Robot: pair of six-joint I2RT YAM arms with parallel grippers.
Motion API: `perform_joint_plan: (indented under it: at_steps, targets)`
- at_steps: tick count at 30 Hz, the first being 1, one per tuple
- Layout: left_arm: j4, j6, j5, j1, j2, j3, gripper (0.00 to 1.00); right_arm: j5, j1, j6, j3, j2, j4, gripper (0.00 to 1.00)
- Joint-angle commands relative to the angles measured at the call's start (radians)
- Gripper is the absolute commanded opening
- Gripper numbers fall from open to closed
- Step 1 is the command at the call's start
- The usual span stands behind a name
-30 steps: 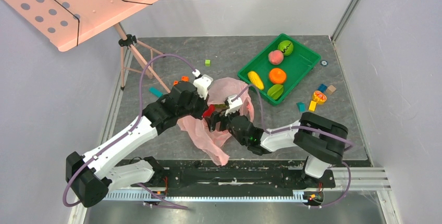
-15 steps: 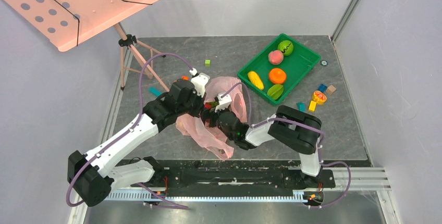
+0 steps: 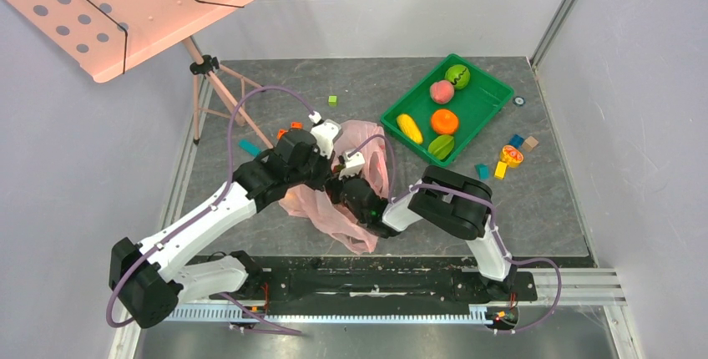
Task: Take the fake fruits out of the plastic bag
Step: Take out the fake fruit from the plastic bag.
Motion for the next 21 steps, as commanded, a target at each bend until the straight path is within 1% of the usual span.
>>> perform_joint_plan:
  at_steps: [1, 4, 9, 21]
  targets:
    - [0.022, -0.045, 0.091, -0.009, 0.001, 0.014, 0.02, 0.023, -0.012, -0.020, 0.028, 0.001, 0.080, 0.80]
    - [0.019, -0.042, 0.088, -0.010, 0.001, 0.016, 0.02, 0.021, -0.012, -0.043, 0.005, -0.015, 0.103, 0.74]
    - [0.013, -0.032, 0.064, -0.008, -0.003, 0.013, 0.02, 0.015, -0.013, -0.084, -0.069, -0.083, 0.141, 0.70]
    - [0.005, -0.026, 0.031, 0.004, -0.002, 0.007, 0.02, -0.013, -0.007, -0.119, -0.271, -0.277, 0.147, 0.68]
